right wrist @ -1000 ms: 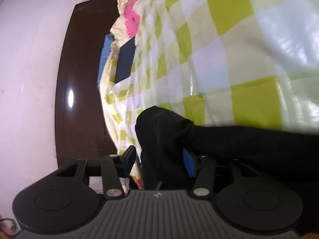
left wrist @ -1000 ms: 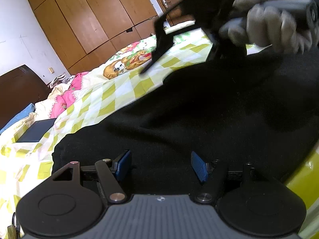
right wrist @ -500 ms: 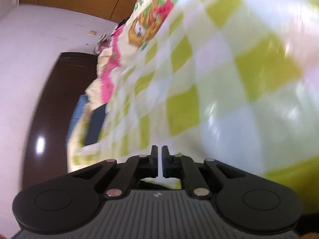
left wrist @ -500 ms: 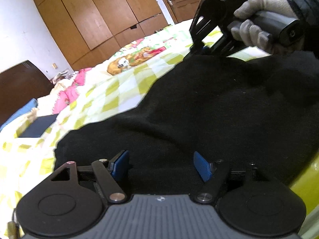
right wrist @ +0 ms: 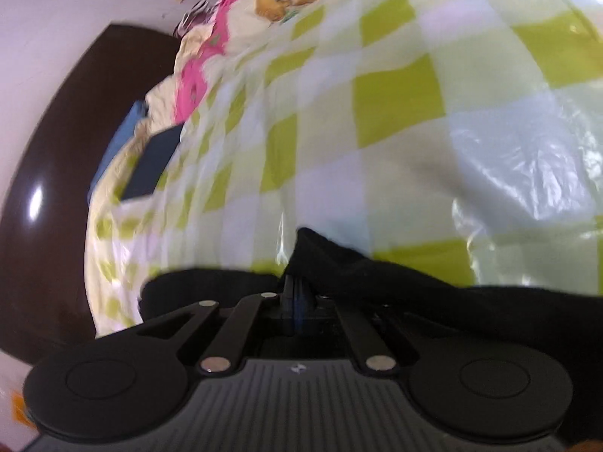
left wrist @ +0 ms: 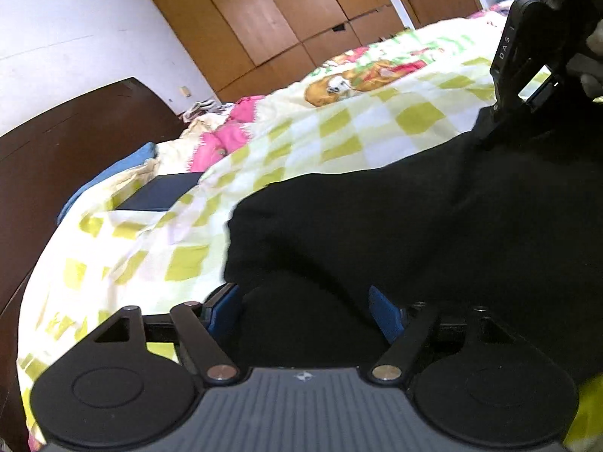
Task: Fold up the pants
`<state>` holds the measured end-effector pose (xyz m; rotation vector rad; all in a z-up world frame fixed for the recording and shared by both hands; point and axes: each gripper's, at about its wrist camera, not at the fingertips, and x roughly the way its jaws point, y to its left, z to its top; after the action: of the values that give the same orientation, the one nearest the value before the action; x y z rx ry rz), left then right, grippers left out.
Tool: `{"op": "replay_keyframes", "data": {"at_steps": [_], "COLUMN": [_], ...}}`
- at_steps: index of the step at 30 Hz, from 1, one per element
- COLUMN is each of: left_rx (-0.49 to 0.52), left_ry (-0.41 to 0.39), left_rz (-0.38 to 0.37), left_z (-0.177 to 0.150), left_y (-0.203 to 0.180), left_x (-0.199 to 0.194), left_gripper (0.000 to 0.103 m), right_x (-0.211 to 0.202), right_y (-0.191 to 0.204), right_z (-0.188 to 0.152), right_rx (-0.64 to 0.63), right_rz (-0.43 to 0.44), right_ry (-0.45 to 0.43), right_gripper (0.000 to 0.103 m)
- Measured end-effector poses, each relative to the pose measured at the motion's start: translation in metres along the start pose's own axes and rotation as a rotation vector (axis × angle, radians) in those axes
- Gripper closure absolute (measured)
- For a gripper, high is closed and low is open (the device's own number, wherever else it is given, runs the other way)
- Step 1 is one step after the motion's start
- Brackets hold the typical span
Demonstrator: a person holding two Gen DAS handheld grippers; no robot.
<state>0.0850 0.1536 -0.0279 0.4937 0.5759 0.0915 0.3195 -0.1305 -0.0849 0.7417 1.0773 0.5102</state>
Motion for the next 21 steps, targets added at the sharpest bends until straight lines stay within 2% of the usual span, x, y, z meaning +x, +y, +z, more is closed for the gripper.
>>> {"op": "replay_keyframes", "data": {"at_steps": [2,4,6,7,8,9,10,11,13,16,18,21], "left_rx": [-0.016,-0.011,-0.013,-0.016,-0.018,-0.019,-0.017,-0.011,0.014,0.057,0.077,0.116], "left_ry": [-0.016,-0.024,0.006,0.032,0.048,0.057,0.063,0.062,0.054,0.018,-0.008,-0.020], "left_rz": [0.015,0.050,0.055,0.040,0.033,0.030,0.032,0.039,0.064,0.098,0.086,0.012], "left_z": [0.000,0.001,-0.001,-0.005,-0.011,-0.016,-0.019,-0.020,-0.020,-0.018,-0.012,-0.006], "left_y": [0.008,0.014,0.015,0.016,0.018,0.018,0.018,0.019,0.019,0.011,0.002,-0.021], "left_x": [-0.006,-0.007,-0.001,0.001,0.002,-0.001,-0.005,-0.010,-0.020,-0.037,-0.049,-0.067], "left_gripper": [0.013,0.013,0.013,0.013,0.013,0.013,0.013,0.013,0.013,0.014,0.014,0.014], "right_x": [-0.007,-0.009,-0.008,-0.008,-0.007,-0.008,-0.017,-0.029,-0.052,-0.082,-0.096,-0.125], "right_y": [0.022,0.040,0.039,0.032,0.023,0.017,0.015,0.022,0.036,0.035,0.021,-0.013], "right_z": [-0.005,-0.014,-0.015,-0.014,-0.014,-0.014,-0.018,-0.023,-0.038,-0.062,-0.078,-0.093], "right_rx": [-0.106,-0.200,-0.168,-0.150,-0.114,-0.059,-0.029,-0.058,-0.157,-0.172,-0.145,-0.096], "right_rz": [-0.045,-0.075,-0.074,-0.103,-0.148,-0.151,-0.127,-0.119,-0.146,-0.144,-0.154,-0.259], "right_ry": [-0.030,-0.049,-0.041,-0.036,-0.026,-0.016,-0.031,-0.055,-0.093,-0.108,-0.102,-0.124], "right_gripper": [0.093,0.092,0.091,0.091,0.097,0.099,0.095,0.090,0.086,0.069,0.070,0.072]}}
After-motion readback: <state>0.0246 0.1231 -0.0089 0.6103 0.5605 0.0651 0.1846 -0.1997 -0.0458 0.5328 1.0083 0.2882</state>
